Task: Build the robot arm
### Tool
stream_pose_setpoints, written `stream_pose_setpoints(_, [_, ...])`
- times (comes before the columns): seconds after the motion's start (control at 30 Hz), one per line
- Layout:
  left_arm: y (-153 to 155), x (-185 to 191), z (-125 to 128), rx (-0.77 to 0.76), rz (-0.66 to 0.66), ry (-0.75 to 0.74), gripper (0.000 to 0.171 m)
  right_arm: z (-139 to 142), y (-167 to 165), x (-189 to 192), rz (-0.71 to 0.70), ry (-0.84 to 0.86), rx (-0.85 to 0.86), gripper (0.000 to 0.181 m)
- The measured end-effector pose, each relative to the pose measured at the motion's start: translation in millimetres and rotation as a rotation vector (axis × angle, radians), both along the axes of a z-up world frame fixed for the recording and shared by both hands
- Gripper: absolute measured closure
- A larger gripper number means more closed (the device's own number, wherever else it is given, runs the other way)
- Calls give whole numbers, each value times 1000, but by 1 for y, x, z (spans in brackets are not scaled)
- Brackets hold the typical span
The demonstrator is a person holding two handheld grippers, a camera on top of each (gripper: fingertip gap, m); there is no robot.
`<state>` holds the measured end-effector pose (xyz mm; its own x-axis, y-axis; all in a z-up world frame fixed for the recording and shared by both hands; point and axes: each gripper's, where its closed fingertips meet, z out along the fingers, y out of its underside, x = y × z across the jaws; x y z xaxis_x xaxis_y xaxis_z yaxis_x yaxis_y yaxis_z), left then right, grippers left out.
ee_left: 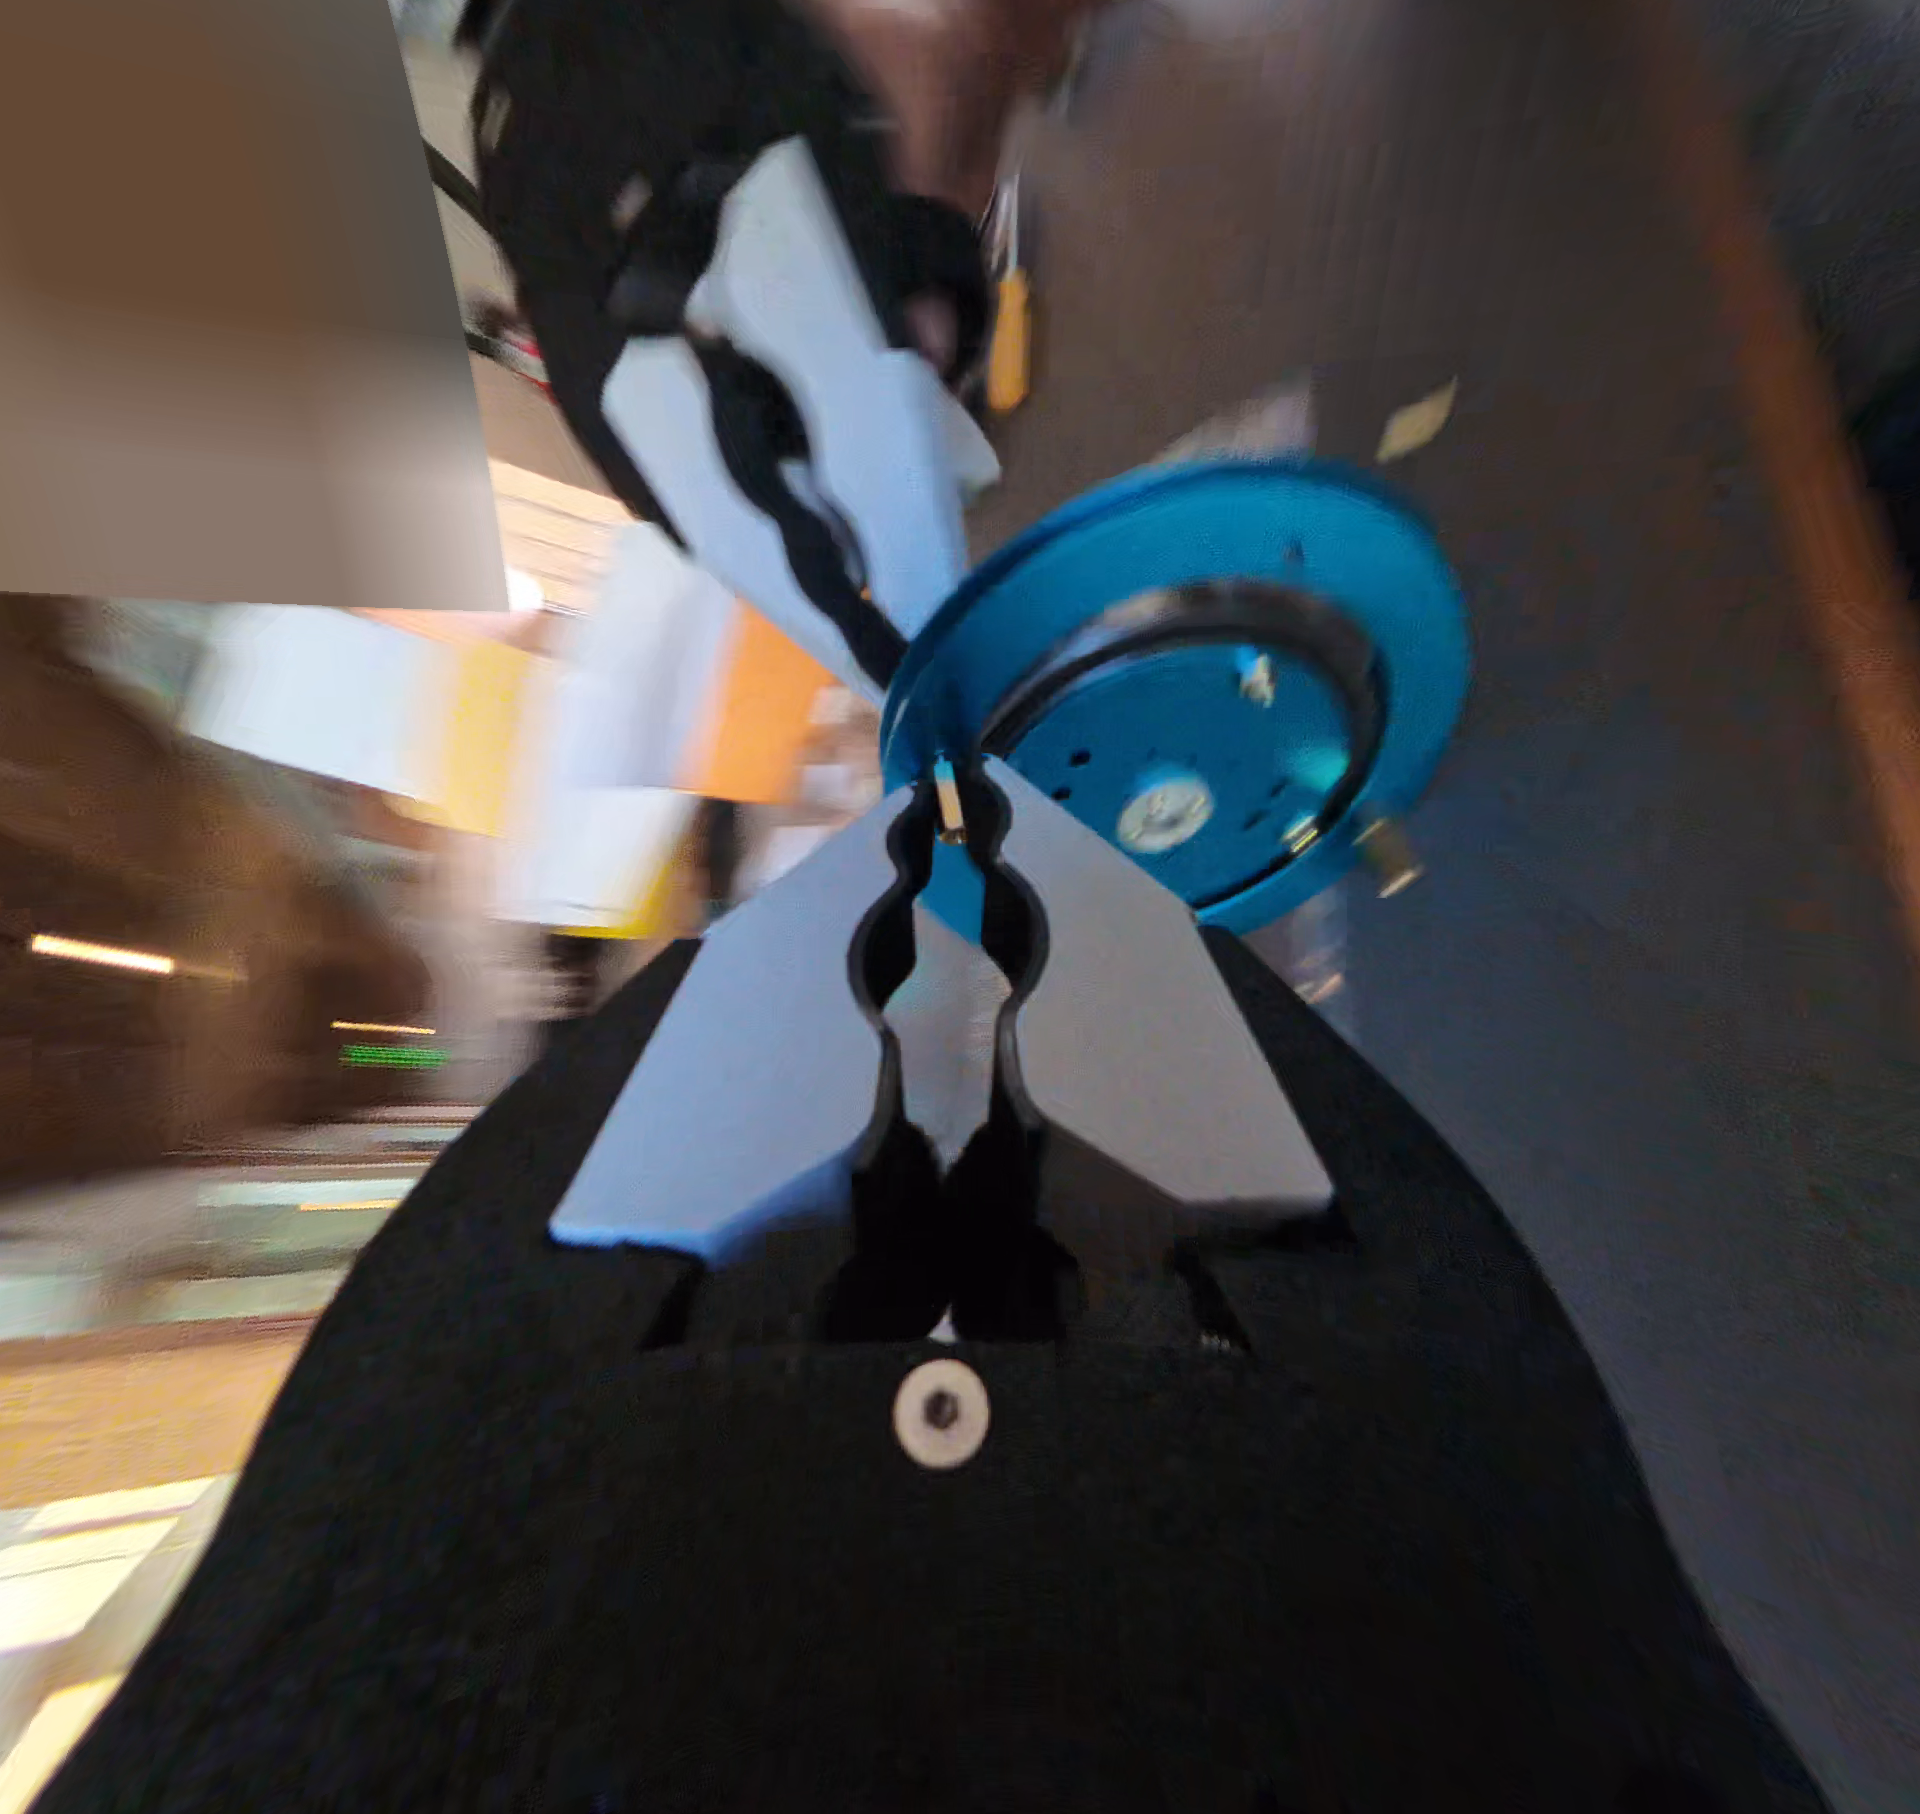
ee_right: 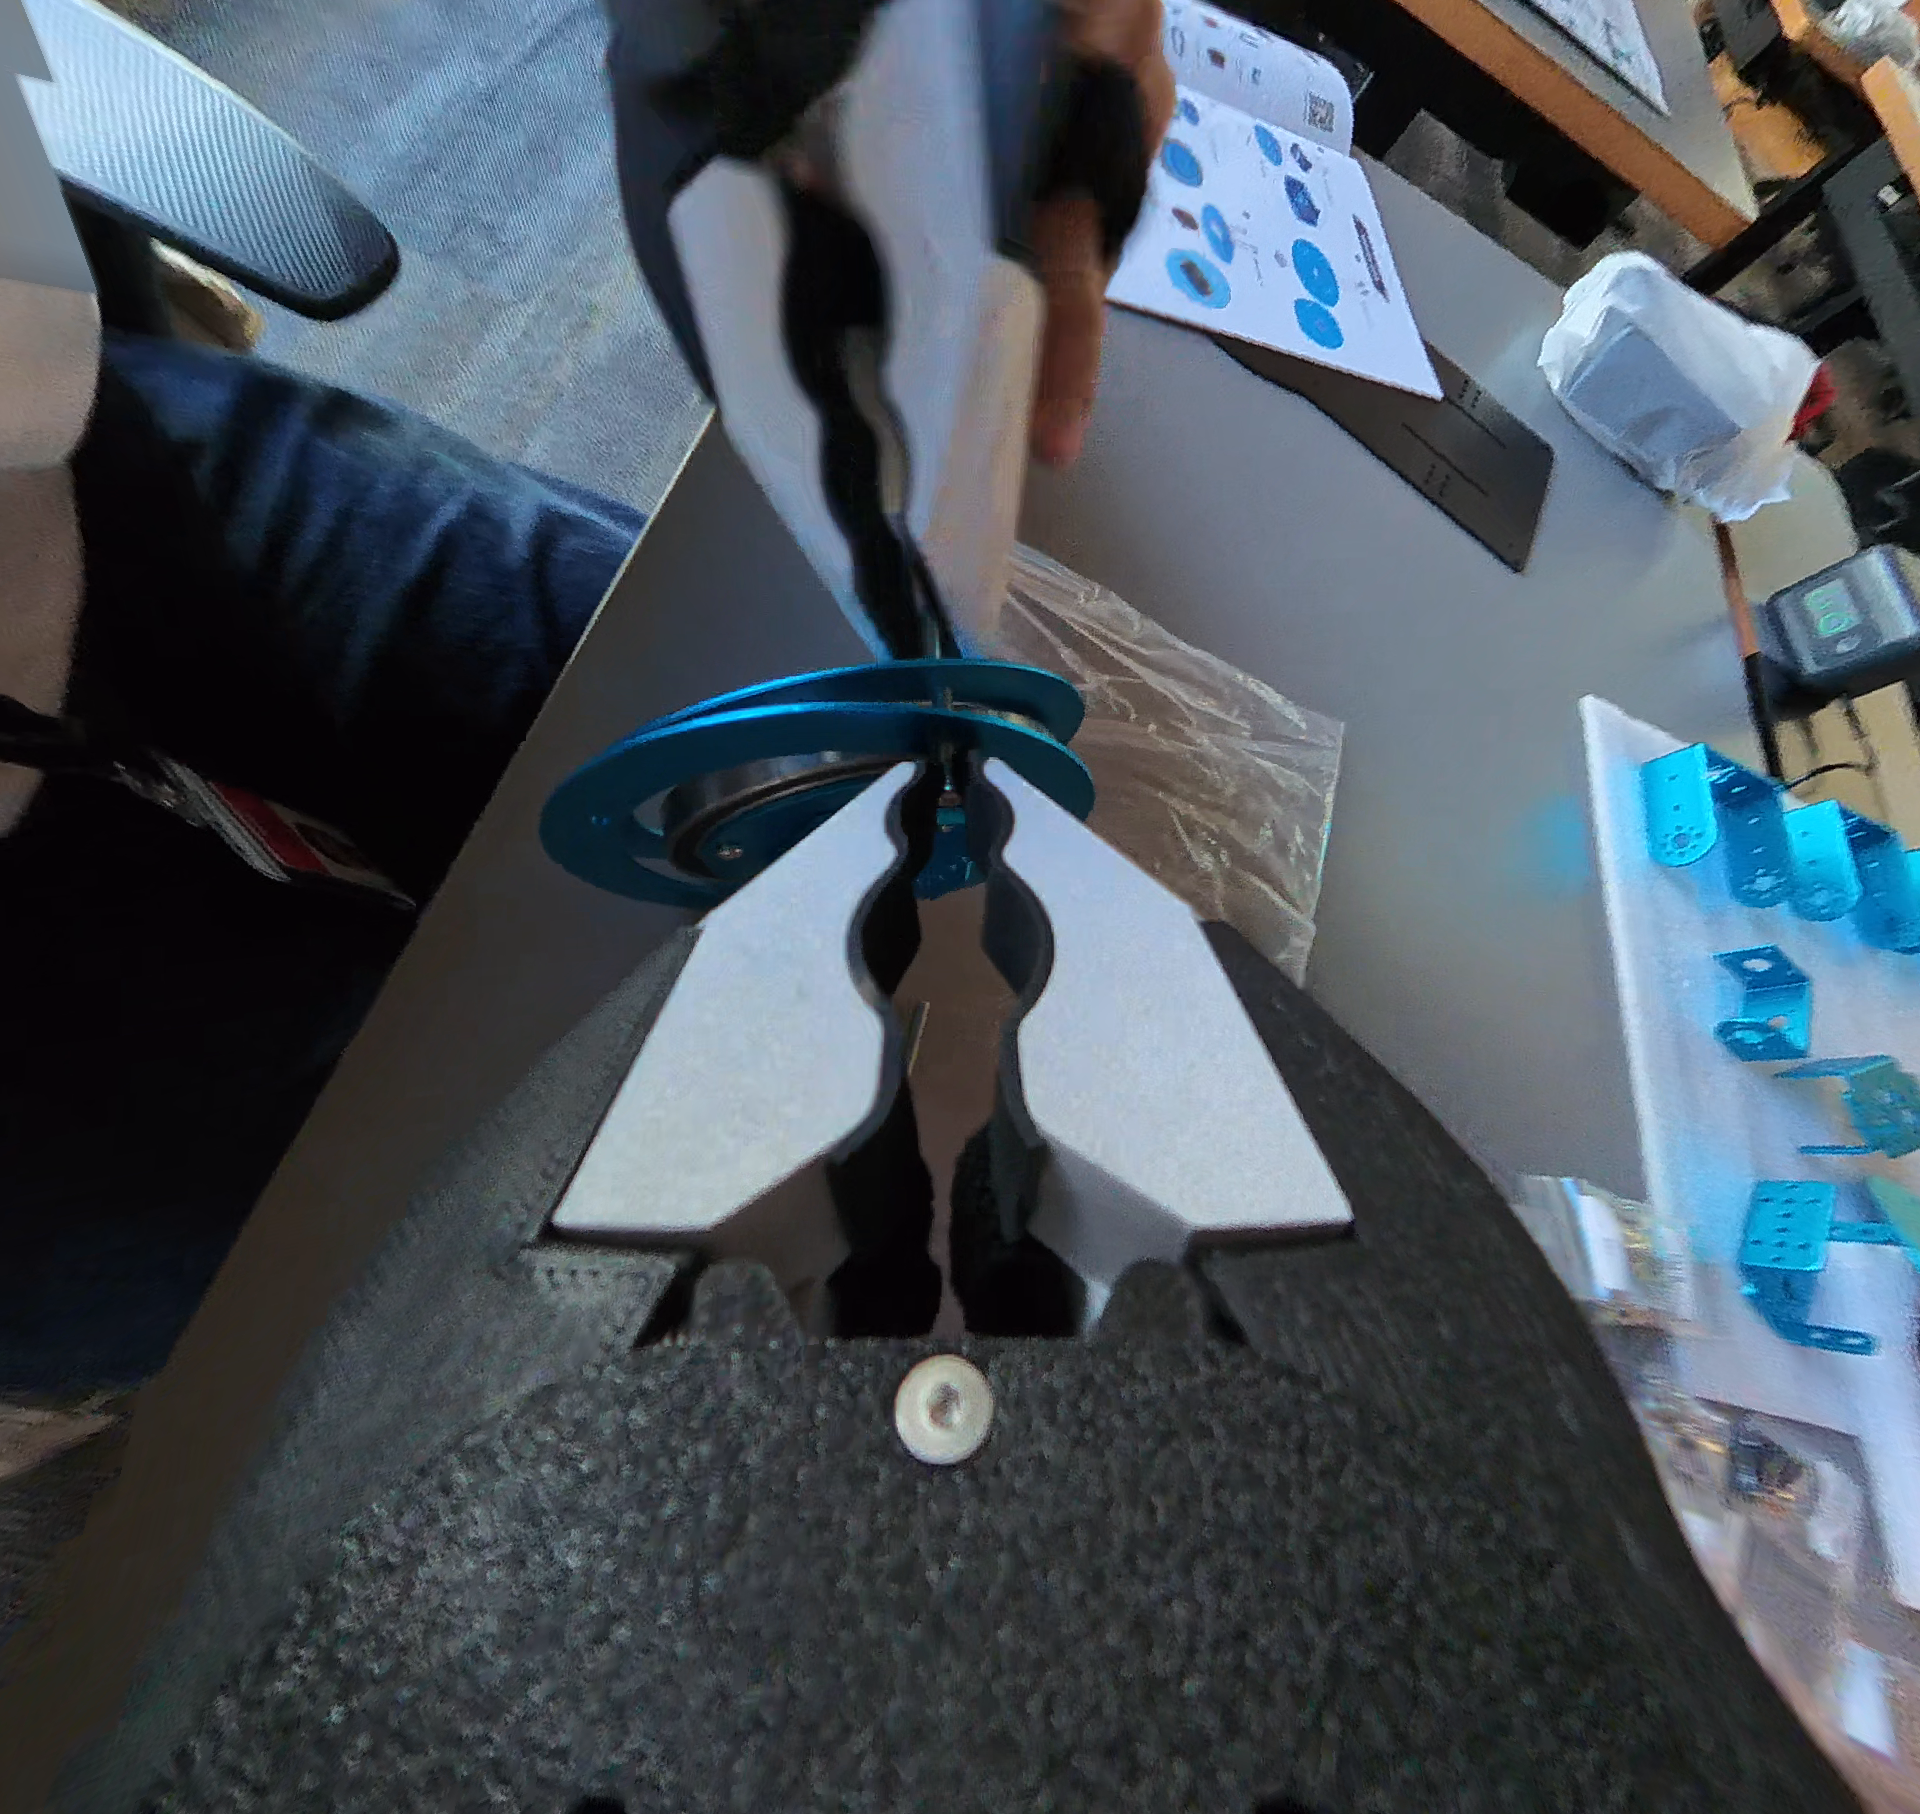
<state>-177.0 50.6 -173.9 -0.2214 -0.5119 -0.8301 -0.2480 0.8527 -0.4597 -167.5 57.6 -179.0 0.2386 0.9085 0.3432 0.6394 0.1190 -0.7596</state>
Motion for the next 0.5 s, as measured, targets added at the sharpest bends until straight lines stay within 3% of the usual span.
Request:
stream_pose_setpoints(0.07, [1, 2, 1, 583, 7, -76, 168, 1, 0, 1, 5, 49, -78, 178])
stream_pose_setpoints(0.1, [0, 2, 2, 797, 8, -110, 168, 1, -1, 2, 11, 69, -114, 177])
stream_pose_setpoints(0.13, [-1, 3, 2, 934, 10, -133, 168, 1, -3, 2, 19, 84, -143, 177])
stream_pose_setpoints(0.2, [2, 4, 2, 1019, 22, -145, 168, 1, -1, 4, 14, 94, -155, 177])
stream_pose_setpoints(0.27, [2, 4, 3, 965, 31, -168, 167, 0, -1, 4, 16, 94, -161, 177])
stream_pose_setpoints(0.33, [2, 4, 3, 771, 53, -182, 166, -1, -2, 3, 26, 91, -161, 177])
stream_pose_setpoints(0.4, [3, 1, 6, 490, 81, -181, 152, -1, -2, 3, 27, 91, -162, 177])
stream_pose_setpoints(0.5, [0, -5, 10, -108, 86, -133, 146, -1, -2, 4, 29, 94, -162, 177])
